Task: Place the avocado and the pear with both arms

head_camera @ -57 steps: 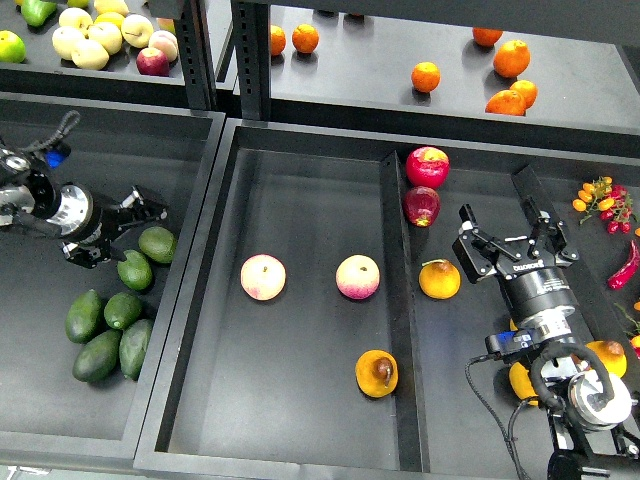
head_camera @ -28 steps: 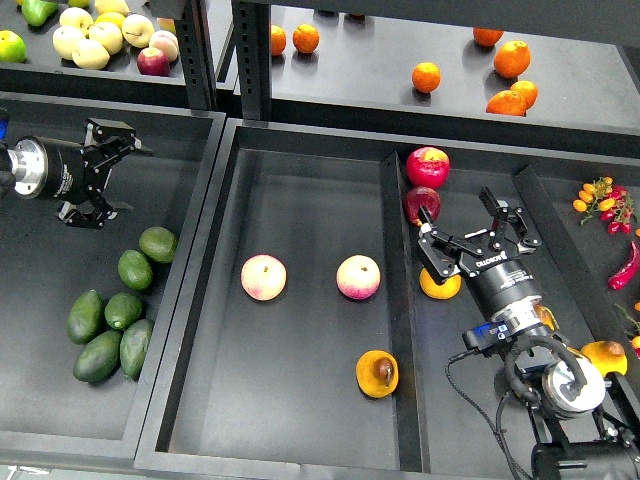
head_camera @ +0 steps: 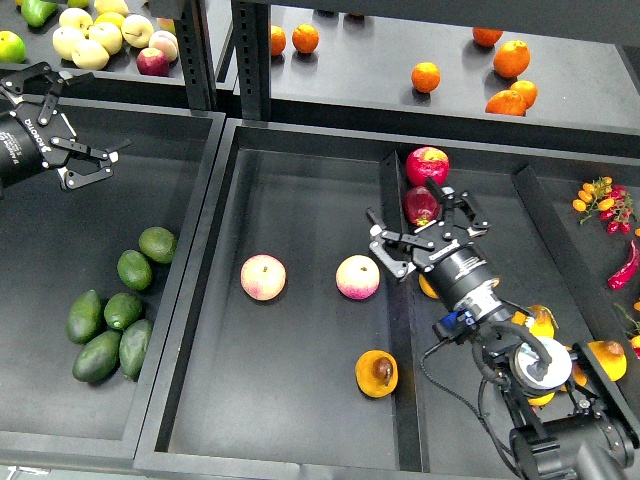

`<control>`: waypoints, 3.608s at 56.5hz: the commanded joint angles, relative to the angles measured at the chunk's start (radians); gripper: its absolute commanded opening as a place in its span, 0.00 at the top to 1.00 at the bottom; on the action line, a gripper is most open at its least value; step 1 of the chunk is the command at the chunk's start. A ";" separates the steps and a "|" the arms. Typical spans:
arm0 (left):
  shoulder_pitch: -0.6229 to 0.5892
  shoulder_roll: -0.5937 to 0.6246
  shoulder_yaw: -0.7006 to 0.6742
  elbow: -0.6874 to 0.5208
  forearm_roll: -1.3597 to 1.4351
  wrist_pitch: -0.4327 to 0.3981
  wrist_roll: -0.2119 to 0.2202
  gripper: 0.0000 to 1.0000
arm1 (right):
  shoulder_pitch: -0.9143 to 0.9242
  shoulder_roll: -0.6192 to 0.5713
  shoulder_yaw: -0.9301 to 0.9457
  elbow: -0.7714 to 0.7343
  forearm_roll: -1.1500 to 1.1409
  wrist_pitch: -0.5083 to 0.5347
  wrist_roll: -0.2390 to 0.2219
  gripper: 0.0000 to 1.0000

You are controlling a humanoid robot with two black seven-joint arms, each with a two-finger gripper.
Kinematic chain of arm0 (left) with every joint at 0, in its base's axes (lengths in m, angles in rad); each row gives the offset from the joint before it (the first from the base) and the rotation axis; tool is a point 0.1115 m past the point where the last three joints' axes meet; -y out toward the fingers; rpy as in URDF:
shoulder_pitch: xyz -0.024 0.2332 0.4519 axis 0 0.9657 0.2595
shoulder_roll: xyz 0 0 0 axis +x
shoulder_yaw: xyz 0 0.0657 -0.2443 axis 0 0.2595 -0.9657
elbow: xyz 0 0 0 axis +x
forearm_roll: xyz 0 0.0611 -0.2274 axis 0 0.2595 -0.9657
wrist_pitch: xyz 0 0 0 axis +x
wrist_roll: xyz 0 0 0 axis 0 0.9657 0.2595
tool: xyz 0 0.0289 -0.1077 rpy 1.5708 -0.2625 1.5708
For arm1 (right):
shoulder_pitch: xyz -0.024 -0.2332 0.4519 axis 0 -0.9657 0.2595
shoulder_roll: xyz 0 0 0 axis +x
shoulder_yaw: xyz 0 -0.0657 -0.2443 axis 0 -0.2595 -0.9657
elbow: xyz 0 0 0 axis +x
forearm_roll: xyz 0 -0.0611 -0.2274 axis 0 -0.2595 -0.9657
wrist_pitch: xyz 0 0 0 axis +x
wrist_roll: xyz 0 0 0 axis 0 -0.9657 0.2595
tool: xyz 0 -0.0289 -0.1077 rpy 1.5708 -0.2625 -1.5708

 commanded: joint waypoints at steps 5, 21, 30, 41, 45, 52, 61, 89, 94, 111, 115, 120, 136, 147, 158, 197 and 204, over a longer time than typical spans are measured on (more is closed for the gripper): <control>0.230 -0.085 -0.227 -0.115 -0.058 0.000 0.000 0.02 | 0.019 -0.114 -0.062 0.020 0.045 -0.013 -0.095 0.01; 0.364 -0.316 -0.456 -0.266 -0.047 0.000 0.000 0.01 | 0.157 -0.445 -0.282 0.018 0.178 -0.063 -0.095 0.00; 0.376 -0.358 -0.464 -0.270 -0.043 0.000 0.000 0.01 | 0.212 -0.547 -0.441 0.018 0.192 -0.056 -0.095 0.00; 0.407 -0.419 -0.470 -0.273 -0.043 0.000 0.000 0.01 | 0.229 -0.558 -0.512 0.006 0.169 -0.057 -0.095 0.00; 0.415 -0.430 -0.470 -0.275 -0.043 0.000 0.000 0.01 | 0.237 -0.550 -0.544 -0.005 0.150 -0.063 -0.095 0.00; 0.427 -0.476 -0.470 -0.284 -0.021 0.000 0.000 0.01 | 0.275 -0.544 -0.651 -0.009 0.117 -0.070 -0.095 0.00; 0.450 -0.517 -0.462 -0.319 0.011 0.000 0.000 0.01 | 0.293 -0.536 -0.710 -0.035 0.094 -0.070 -0.095 0.00; 0.476 -0.589 -0.427 -0.370 0.105 0.000 0.000 0.01 | 0.318 -0.335 -0.741 -0.276 -0.047 -0.068 -0.095 0.00; 0.481 -0.589 -0.425 -0.376 0.105 0.000 0.000 0.01 | 0.323 -0.309 -0.742 -0.310 -0.048 -0.066 -0.095 0.01; 0.495 -0.589 -0.424 -0.384 0.105 0.000 0.000 0.01 | 0.319 -0.274 -0.742 -0.341 -0.058 -0.068 -0.095 0.01; 0.498 -0.589 -0.424 -0.388 0.105 0.000 0.000 0.01 | 0.318 -0.271 -0.744 -0.345 -0.062 -0.068 -0.095 0.01; 0.499 -0.589 -0.424 -0.392 0.105 0.000 0.000 0.01 | 0.313 -0.257 -0.744 -0.354 -0.062 -0.068 -0.095 0.01; 0.504 -0.589 -0.422 -0.411 0.108 0.000 0.000 0.01 | 0.315 -0.239 -0.756 -0.373 -0.064 -0.068 -0.095 0.01; 0.511 -0.589 -0.416 -0.411 0.119 0.000 0.000 0.01 | 0.315 -0.225 -0.756 -0.387 -0.064 -0.068 -0.095 0.01; 0.516 -0.589 -0.413 -0.411 0.123 0.000 0.000 0.01 | 0.315 -0.217 -0.756 -0.400 -0.064 -0.068 -0.095 0.01; 0.518 -0.589 -0.396 -0.411 0.131 0.000 0.000 0.01 | 0.321 -0.196 -0.756 -0.434 -0.064 -0.068 -0.095 0.01; 0.516 -0.589 -0.393 -0.411 0.129 0.000 0.000 0.01 | 0.321 -0.186 -0.756 -0.446 -0.064 -0.068 -0.095 0.01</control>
